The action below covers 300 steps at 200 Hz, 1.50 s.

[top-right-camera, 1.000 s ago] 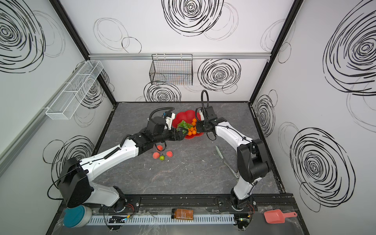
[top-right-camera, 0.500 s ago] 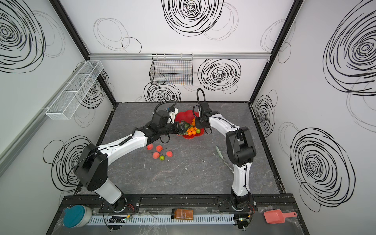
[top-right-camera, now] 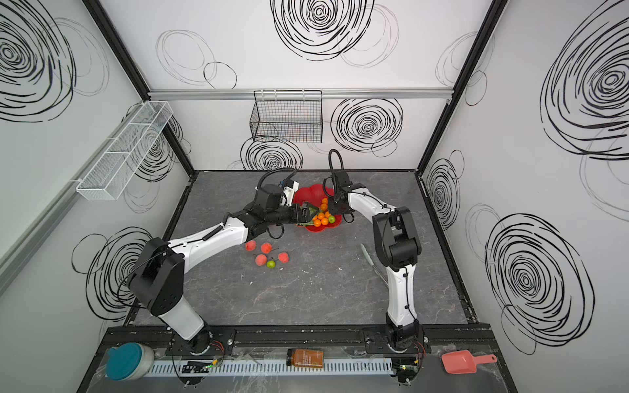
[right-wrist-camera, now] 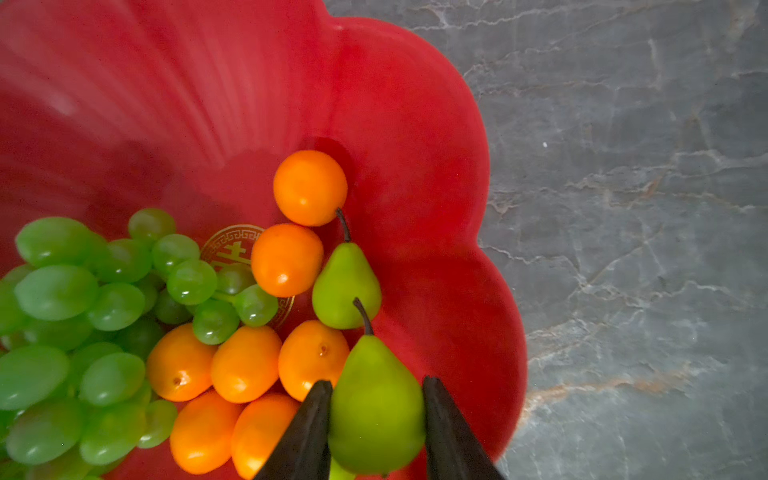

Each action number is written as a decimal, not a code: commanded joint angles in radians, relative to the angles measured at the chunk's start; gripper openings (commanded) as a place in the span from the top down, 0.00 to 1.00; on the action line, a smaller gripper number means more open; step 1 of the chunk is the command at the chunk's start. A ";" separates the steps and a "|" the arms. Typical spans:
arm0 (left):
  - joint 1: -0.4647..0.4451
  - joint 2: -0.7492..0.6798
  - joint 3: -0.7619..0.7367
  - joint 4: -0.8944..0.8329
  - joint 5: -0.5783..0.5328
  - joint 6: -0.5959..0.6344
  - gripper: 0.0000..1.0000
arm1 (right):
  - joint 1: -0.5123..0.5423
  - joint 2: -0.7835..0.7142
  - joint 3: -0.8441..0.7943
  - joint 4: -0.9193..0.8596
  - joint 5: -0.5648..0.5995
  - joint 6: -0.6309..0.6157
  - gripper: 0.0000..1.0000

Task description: Place and organize the fake fruits in the fruit bowl

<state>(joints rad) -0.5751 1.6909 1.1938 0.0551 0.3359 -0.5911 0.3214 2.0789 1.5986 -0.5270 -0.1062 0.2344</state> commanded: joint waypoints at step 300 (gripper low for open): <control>0.287 -0.731 -0.410 -0.439 -0.086 -0.017 0.04 | 0.435 -0.391 -0.283 0.138 0.008 0.098 0.57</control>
<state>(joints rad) -0.3206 1.0283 0.8257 -0.3016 0.2447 -0.6022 0.6903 1.7214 1.3293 -0.4358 -0.1219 0.3031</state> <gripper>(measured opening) 0.960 0.431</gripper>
